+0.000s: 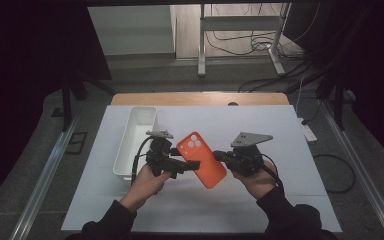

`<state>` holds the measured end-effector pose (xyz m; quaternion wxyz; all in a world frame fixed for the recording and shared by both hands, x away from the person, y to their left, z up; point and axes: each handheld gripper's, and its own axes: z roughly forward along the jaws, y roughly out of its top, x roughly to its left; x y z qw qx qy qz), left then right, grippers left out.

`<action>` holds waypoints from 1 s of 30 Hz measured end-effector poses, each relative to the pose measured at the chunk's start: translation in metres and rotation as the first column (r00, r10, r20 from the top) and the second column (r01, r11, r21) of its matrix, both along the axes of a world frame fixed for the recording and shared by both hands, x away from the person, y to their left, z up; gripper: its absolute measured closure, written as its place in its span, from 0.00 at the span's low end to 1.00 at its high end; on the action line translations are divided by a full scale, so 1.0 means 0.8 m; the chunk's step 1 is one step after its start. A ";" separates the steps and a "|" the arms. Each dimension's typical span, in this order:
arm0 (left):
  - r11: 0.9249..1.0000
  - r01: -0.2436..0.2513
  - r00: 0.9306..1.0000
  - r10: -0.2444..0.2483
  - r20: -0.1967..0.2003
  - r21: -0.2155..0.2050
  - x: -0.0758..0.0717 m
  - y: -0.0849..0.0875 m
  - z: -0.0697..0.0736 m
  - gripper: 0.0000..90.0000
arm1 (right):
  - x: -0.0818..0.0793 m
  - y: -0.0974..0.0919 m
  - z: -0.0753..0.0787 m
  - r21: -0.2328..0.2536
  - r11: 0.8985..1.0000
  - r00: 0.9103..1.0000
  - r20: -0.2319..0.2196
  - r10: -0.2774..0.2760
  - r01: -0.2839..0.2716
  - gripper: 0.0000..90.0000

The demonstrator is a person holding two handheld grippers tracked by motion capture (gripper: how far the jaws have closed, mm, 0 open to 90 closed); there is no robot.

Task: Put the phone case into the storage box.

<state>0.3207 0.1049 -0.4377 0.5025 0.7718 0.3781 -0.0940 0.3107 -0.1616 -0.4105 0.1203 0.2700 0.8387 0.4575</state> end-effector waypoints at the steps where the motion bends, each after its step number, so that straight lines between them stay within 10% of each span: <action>1: 1.000 -0.001 1.000 0.001 0.000 -0.007 0.000 0.000 0.000 0.00 | -0.001 0.001 0.000 -0.001 1.000 1.000 0.001 0.000 0.000 0.98; 13: 0.999 0.003 0.999 -0.004 -0.037 -0.046 0.007 0.000 -0.004 0.10 | -0.006 0.007 0.001 0.004 1.000 1.000 0.012 0.015 -0.015 0.98; 30: 0.990 0.033 0.993 -0.047 -0.105 -0.135 0.010 0.006 -0.008 0.70 | -0.008 0.010 0.001 0.002 1.000 0.999 0.026 0.023 -0.023 0.98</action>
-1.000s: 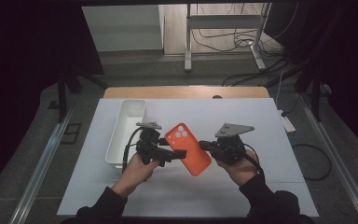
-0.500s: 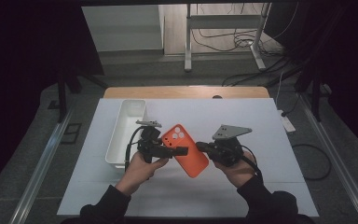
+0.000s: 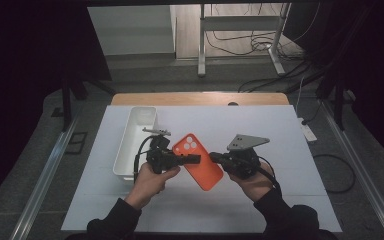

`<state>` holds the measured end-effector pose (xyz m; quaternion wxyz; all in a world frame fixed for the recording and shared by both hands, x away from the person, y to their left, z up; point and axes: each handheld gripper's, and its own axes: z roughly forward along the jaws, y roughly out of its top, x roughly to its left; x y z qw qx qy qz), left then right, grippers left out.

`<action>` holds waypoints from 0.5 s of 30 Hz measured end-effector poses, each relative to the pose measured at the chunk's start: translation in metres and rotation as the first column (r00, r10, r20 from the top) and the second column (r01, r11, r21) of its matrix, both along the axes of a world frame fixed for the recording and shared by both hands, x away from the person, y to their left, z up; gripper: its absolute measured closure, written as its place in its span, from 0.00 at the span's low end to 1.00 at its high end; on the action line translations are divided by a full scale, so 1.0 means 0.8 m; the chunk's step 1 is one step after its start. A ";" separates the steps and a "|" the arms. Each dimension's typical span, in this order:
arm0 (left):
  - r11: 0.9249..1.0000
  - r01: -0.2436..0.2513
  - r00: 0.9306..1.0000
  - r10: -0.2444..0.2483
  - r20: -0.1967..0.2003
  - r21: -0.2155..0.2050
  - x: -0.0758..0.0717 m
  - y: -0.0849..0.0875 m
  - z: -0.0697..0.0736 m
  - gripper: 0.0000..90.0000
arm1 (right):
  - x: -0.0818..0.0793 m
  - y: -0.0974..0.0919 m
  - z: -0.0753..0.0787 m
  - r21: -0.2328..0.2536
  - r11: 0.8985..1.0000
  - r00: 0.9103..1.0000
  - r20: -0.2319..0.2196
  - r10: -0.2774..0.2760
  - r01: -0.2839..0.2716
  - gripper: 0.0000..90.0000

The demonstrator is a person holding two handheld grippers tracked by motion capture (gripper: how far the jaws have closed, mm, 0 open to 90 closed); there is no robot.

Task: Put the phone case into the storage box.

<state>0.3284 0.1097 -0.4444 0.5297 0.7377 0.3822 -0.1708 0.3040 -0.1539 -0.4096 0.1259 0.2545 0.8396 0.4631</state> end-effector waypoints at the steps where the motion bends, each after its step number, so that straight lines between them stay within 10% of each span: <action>1: 1.000 -0.001 1.000 0.001 -0.004 -0.002 0.000 0.000 0.000 0.72 | 0.000 0.000 0.000 -0.002 1.000 1.000 0.002 0.001 -0.001 0.98; 15: 0.998 -0.028 0.995 0.022 -0.101 -0.060 0.001 0.003 -0.006 0.94 | -0.001 0.005 -0.007 -0.023 1.000 1.000 0.010 0.008 -0.008 0.98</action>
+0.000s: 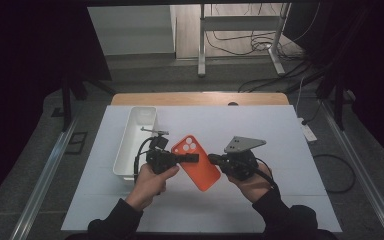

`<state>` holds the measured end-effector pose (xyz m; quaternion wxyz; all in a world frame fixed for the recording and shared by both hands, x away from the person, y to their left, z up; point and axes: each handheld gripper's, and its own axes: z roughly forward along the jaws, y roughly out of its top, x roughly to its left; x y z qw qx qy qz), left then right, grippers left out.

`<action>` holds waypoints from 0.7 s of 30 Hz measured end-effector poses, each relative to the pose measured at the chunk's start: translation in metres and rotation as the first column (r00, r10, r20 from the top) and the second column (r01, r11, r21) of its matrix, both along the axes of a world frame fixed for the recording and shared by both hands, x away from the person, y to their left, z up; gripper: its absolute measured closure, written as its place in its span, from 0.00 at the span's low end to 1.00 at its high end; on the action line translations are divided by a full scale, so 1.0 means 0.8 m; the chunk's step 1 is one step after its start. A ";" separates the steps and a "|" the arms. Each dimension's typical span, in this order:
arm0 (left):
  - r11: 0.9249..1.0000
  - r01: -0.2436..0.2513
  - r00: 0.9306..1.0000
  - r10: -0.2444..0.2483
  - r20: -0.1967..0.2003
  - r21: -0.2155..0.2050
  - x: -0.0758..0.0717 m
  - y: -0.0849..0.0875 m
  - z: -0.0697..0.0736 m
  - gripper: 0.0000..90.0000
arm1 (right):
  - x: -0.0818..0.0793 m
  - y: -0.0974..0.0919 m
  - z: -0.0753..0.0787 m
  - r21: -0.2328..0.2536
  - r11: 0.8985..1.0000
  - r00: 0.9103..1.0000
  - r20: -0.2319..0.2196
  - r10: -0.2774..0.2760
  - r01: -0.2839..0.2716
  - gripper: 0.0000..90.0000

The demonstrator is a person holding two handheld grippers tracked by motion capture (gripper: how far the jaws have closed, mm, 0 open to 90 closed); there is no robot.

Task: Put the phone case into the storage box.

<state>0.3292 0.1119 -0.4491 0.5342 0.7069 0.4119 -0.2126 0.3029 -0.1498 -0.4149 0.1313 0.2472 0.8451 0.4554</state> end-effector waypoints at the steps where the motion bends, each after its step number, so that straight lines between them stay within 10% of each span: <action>1: 1.000 -0.001 1.000 0.001 0.005 0.003 0.000 0.000 0.000 0.94 | 0.000 0.000 0.000 0.000 1.000 1.000 -0.001 0.000 0.000 0.97; 21: 0.990 0.016 0.992 -0.033 0.120 0.142 -0.004 0.007 0.008 0.93 | 0.018 -0.017 -0.004 0.080 0.996 0.986 -0.166 -0.016 0.030 0.39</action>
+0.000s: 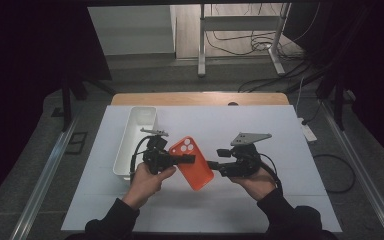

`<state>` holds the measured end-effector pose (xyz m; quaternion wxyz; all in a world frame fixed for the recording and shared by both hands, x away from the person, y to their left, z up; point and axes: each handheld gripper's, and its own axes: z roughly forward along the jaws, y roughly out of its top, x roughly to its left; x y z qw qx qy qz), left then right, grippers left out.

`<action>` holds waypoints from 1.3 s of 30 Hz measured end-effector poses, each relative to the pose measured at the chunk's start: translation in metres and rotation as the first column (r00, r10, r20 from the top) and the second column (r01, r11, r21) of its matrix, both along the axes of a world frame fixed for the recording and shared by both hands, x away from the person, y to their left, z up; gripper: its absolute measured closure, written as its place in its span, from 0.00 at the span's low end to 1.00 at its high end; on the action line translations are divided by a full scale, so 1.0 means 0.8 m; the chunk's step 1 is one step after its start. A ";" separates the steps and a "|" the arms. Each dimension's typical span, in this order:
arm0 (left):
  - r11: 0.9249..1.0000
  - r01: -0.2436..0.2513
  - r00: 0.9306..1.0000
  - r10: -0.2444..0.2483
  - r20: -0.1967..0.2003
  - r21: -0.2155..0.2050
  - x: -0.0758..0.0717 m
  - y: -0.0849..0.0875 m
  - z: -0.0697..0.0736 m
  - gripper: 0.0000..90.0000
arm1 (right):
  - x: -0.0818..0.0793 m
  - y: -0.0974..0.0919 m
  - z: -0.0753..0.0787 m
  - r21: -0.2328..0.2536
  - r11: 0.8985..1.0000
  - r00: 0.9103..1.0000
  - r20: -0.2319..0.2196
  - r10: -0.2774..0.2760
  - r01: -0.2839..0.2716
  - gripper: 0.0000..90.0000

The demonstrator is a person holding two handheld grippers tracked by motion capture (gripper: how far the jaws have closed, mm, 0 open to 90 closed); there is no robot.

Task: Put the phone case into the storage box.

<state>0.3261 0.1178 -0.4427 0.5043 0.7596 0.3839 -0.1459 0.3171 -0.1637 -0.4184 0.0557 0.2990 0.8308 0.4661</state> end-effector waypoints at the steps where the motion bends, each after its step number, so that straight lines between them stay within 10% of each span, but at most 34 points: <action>1: 1.000 0.003 1.000 -0.003 0.005 0.003 0.000 0.001 0.000 0.93 | 0.000 -0.001 0.000 0.005 1.000 1.000 -0.004 0.001 -0.001 0.36; 9: 1.000 0.022 0.999 -0.023 0.028 0.006 0.000 0.006 0.001 0.93 | 0.001 -0.005 -0.006 -0.006 1.000 0.998 -0.065 0.011 -0.011 0.00; 39: 0.990 0.141 0.986 -0.138 0.095 -0.024 -0.004 -0.003 0.007 0.93 | -0.012 0.011 -0.025 -0.035 0.981 0.977 -0.104 0.185 -0.190 0.00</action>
